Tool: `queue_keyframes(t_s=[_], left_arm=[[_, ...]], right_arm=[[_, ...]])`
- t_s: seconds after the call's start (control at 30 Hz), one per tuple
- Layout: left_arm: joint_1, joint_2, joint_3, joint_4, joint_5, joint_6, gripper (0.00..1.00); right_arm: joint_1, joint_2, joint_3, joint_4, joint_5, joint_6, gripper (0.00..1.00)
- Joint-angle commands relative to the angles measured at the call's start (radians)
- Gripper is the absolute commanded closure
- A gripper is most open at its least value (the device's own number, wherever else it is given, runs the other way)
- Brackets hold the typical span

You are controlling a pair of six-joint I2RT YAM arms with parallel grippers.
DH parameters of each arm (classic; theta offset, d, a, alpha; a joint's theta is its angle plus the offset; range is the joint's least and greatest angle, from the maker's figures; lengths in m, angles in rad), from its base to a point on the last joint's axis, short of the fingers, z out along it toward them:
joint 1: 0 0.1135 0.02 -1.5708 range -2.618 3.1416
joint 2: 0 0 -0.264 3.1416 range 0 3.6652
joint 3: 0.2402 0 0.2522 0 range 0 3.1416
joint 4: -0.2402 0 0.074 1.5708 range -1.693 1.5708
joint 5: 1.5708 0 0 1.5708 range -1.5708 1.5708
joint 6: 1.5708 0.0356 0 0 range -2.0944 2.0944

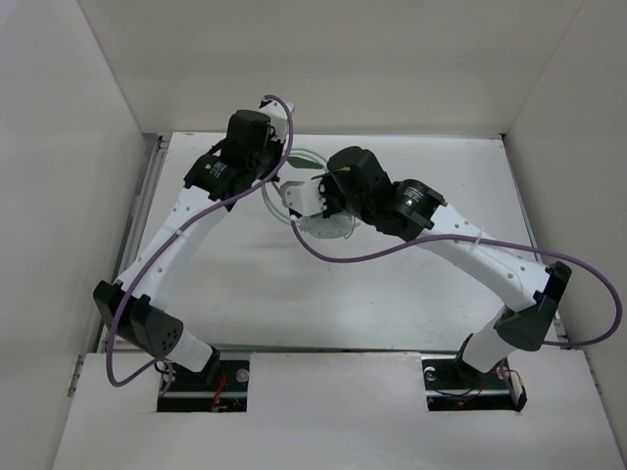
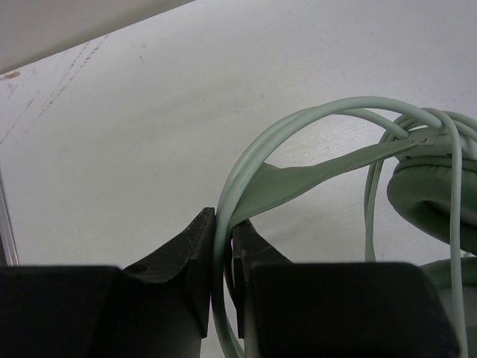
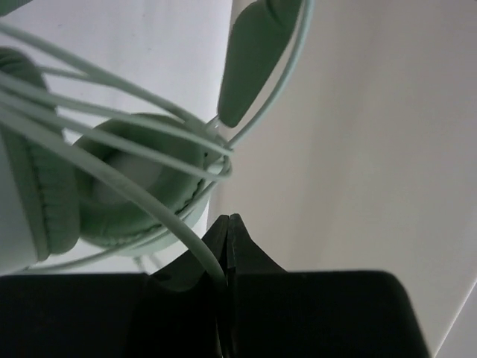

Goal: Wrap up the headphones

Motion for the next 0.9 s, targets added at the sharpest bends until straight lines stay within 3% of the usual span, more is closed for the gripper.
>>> queue_keyframes(t_s=[0.0, 0.23, 0.47, 0.87], left_arm=[[-0.031, -0.069, 0.035, 0.046, 0.066, -0.022, 1.0], [-0.073, -0.083, 0.032, 0.02, 0.125, -0.016, 1.0], [-0.085, -0.106, 0.006, 0.012, 0.157, -0.025, 1.0], [-0.114, -0.141, -0.033, -0.007, 0.217, -0.03, 1.0]], right_arm=[[-0.03, -0.022, -0.005, 0.127, 0.017, -0.008, 0.93], [-0.085, -0.037, -0.025, 0.099, -0.049, 0.025, 0.84], [-0.114, -0.068, -0.015, -0.036, -0.175, 0.058, 0.74], [-0.205, -0.09, 0.03, -0.108, -0.325, 0.068, 0.7]])
